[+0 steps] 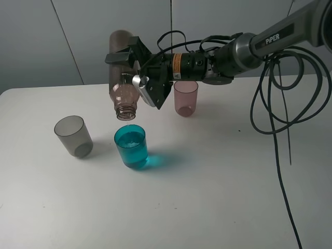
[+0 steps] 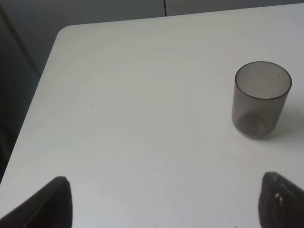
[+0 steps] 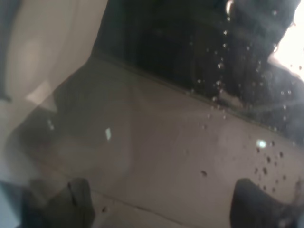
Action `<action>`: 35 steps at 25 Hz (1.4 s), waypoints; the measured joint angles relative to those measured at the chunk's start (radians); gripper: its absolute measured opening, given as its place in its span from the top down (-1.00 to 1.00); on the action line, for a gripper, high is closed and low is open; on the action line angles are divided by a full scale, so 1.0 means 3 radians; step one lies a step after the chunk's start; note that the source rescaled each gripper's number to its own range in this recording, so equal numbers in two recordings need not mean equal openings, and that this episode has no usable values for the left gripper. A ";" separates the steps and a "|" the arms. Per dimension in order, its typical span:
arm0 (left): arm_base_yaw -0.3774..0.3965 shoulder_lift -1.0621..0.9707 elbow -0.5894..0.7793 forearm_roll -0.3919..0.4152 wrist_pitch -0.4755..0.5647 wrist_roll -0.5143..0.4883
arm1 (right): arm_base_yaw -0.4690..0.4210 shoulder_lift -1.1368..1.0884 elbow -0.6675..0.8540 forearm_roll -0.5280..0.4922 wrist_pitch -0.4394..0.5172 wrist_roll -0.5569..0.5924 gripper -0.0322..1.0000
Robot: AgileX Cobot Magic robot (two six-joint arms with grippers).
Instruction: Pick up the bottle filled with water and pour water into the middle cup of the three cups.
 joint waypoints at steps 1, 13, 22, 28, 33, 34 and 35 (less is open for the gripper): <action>0.0000 0.0000 0.0000 0.0000 0.0000 0.0000 | 0.0000 0.0000 0.0000 0.0000 0.0000 0.0028 0.91; 0.0000 0.0000 0.0000 0.0000 0.0000 0.0000 | 0.0027 -0.0173 0.0072 -0.0075 0.0234 0.1953 0.91; 0.0000 0.0000 0.0000 0.0000 0.0000 0.0000 | 0.0026 -0.0942 0.0619 0.0282 0.0745 0.3748 0.91; 0.0000 0.0000 0.0000 0.0000 0.0000 0.0000 | -0.0092 -0.1742 0.1298 0.1298 0.1143 0.4279 0.91; 0.0000 0.0000 0.0000 0.0000 0.0000 0.0000 | -0.0299 -0.2302 0.1948 0.2308 0.1259 0.4287 0.91; 0.0000 0.0000 0.0000 0.0000 0.0000 0.0000 | -0.0361 -0.2385 0.2072 0.2469 0.1259 0.4287 0.91; 0.0000 0.0000 0.0000 0.0000 0.0000 0.0000 | -0.0419 -0.2450 0.2171 0.2649 0.1266 0.4287 0.91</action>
